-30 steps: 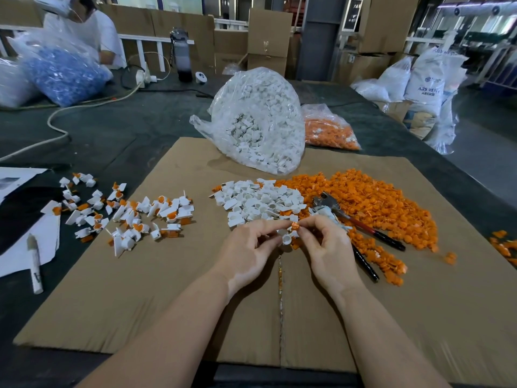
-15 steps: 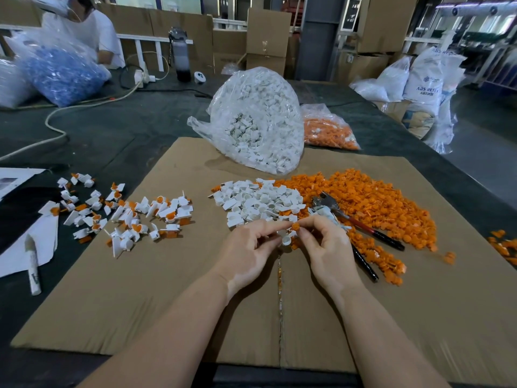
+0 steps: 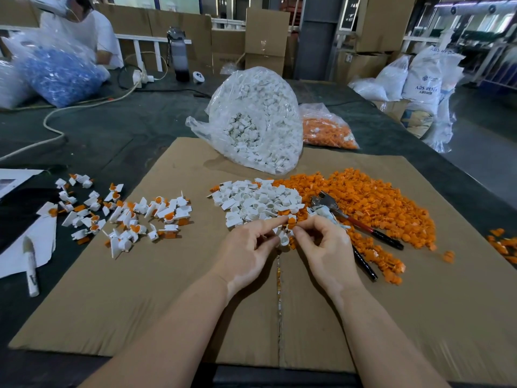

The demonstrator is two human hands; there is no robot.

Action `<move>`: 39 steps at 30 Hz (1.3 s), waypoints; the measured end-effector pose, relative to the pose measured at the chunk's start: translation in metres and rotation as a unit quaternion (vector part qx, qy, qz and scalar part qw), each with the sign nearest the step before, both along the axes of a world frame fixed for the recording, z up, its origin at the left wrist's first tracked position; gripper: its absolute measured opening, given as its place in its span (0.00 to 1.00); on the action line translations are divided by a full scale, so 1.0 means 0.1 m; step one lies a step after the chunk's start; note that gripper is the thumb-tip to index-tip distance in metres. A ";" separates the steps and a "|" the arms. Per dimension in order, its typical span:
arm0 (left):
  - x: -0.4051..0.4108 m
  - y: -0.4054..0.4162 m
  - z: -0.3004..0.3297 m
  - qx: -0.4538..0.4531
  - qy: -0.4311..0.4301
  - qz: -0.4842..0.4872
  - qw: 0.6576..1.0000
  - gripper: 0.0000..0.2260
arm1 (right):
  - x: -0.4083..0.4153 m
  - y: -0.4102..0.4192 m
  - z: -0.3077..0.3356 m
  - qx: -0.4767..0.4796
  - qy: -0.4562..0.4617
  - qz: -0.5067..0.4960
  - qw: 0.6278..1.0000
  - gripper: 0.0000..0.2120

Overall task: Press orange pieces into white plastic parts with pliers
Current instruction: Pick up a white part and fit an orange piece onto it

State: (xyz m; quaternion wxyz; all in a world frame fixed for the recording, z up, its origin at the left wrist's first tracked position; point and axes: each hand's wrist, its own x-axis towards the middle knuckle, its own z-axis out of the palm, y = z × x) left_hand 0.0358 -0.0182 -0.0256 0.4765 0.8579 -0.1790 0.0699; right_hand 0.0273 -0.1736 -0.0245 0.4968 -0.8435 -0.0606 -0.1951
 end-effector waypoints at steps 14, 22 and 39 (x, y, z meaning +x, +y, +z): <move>0.00 0.00 -0.02 0.013 -0.022 0.004 1.000 0.20 | 0.00 0.00 0.00 -0.002 0.006 -0.009 1.000 0.06; 0.04 0.02 0.00 -0.059 0.024 0.063 0.996 0.13 | -0.14 -0.03 0.12 -0.180 -0.068 0.063 0.979 0.02; 0.09 0.03 -0.04 -0.016 0.032 0.081 0.996 0.08 | -0.19 -0.07 0.21 -0.303 0.021 0.011 0.953 0.05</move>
